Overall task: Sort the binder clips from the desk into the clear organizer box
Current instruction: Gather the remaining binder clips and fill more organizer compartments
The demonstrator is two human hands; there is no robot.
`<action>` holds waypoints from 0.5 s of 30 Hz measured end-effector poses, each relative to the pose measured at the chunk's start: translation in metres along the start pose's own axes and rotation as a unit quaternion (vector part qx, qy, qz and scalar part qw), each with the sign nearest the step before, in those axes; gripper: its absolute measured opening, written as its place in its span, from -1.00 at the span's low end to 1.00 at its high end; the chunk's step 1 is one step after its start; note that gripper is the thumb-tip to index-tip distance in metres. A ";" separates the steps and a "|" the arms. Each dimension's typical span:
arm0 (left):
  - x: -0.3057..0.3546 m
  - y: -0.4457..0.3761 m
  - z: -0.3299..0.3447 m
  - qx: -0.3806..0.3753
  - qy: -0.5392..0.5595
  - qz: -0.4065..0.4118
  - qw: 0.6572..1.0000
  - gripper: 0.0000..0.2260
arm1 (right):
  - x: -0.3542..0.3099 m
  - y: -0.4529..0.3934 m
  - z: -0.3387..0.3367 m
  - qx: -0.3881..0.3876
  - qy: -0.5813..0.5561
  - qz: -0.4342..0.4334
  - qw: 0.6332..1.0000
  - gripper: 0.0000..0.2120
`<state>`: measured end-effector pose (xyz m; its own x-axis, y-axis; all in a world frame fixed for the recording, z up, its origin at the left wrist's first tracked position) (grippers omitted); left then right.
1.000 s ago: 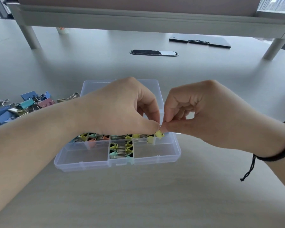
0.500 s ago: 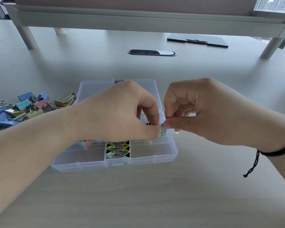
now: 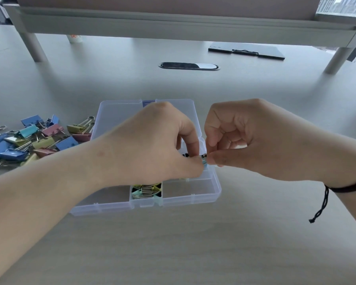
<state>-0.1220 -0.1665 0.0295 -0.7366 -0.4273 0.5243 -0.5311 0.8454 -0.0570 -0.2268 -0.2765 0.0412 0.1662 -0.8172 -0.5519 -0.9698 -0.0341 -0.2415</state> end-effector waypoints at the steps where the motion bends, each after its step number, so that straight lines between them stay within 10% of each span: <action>1: 0.000 0.000 -0.001 0.003 -0.001 -0.004 1.000 -0.86 | 0.000 0.000 0.000 -0.004 0.003 -0.001 1.000 -0.80; 15: 0.007 0.006 -0.008 -0.036 -0.022 -0.041 0.998 -0.89 | -0.008 -0.001 0.001 0.014 0.042 -0.009 0.999 -0.77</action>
<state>-0.1266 -0.1621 0.0399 -0.7100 -0.5085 0.4872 -0.5604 0.8269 0.0463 -0.2272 -0.2688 0.0448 0.1664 -0.8618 -0.4792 -0.9612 -0.0335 -0.2737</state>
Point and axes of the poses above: each hand's wrist, its own y-axis away from the middle knuckle, its own z-axis out of the palm, x = y × z, the point moved 4 cm from there along -y, towards the middle knuckle, and after that the axes turned 14 degrees about -z, right-handed, at the moved point
